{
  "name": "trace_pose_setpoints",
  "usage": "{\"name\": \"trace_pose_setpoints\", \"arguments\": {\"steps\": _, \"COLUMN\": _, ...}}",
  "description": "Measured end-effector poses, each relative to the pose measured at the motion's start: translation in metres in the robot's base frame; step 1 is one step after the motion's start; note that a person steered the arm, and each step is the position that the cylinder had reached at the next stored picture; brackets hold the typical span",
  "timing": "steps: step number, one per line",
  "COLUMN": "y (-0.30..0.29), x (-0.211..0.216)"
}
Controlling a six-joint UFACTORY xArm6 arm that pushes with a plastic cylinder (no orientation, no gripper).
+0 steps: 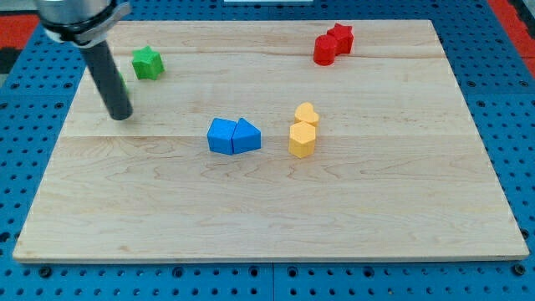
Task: Slide green circle along with green star towards top left
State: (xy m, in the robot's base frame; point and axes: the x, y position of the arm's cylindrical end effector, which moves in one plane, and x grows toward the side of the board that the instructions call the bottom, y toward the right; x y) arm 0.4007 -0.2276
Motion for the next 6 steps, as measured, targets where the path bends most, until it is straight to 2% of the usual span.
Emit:
{"name": "trace_pose_setpoints", "arguments": {"steps": 1, "y": -0.048, "x": -0.017}}
{"name": "trace_pose_setpoints", "arguments": {"steps": 2, "y": -0.048, "x": -0.032}}
{"name": "trace_pose_setpoints", "arguments": {"steps": 5, "y": 0.015, "x": -0.035}}
{"name": "trace_pose_setpoints", "arguments": {"steps": 6, "y": 0.023, "x": -0.05}}
